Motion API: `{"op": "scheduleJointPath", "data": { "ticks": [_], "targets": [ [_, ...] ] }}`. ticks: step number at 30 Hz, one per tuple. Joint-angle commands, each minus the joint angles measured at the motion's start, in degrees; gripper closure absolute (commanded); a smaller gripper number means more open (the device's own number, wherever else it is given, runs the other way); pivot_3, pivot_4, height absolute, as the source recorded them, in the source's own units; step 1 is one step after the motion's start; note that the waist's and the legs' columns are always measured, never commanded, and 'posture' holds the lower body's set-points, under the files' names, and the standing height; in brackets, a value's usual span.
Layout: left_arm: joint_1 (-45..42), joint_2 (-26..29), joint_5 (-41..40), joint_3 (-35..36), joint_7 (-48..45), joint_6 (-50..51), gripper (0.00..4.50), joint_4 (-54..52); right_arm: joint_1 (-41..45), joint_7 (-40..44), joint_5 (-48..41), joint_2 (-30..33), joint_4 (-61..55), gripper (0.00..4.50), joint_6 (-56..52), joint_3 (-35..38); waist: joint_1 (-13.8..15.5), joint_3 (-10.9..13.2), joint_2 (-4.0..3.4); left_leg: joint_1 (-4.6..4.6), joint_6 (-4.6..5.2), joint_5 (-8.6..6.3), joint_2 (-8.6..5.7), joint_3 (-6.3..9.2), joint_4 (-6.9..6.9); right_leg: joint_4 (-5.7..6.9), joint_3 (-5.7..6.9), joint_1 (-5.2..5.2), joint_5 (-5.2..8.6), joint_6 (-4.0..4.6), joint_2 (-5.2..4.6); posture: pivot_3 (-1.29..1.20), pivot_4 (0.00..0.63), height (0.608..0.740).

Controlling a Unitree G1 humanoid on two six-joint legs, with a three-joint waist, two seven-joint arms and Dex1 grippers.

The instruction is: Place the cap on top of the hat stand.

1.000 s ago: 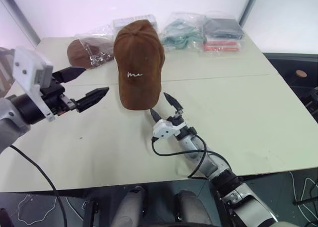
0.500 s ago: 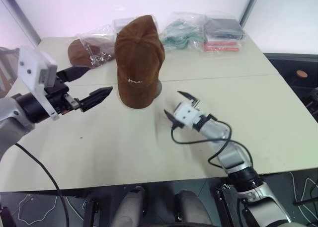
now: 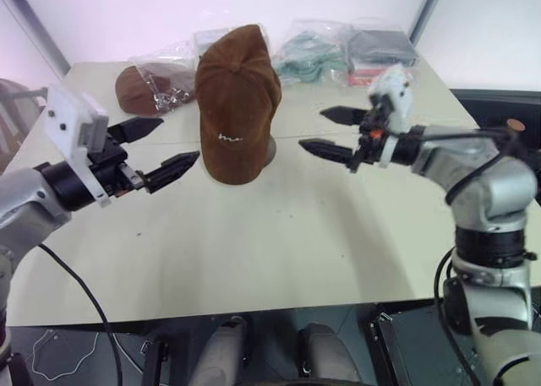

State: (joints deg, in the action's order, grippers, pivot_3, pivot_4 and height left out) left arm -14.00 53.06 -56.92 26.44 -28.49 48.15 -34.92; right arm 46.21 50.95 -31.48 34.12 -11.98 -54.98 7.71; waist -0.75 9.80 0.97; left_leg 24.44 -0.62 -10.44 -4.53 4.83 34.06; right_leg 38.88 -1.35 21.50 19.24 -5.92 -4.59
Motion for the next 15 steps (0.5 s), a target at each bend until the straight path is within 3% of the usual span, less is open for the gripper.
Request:
{"op": "scheduleJointPath", "data": {
  "ticks": [1, 15],
  "targets": [
    [0.0, 0.0, 0.4, 1.0, -0.3, -1.4, 0.00, -0.9, 2.7, 1.5, -4.5, 2.5, 0.7, 0.01, -2.1, 2.5, 0.0, 0.0, 0.00, 0.00, 0.02, -0.01, 0.00, 0.00, 0.00, -0.02, 0.00, 0.00, 0.00, 0.00, 0.00, 0.00, 0.150, 0.740],
    [0.5, -0.3, 0.1, 1.3, -0.1, -1.9, 0.00, -1.5, 4.0, 0.8, -6.6, 5.2, 1.1, 0.01, -1.8, 0.6, 0.0, 0.0, -0.02, 0.08, 0.09, -0.06, 0.00, -0.03, -0.09, -0.35, 0.01, -0.03, -0.01, -0.01, -0.03, 0.00, 0.150, 0.740]
  ]
}}
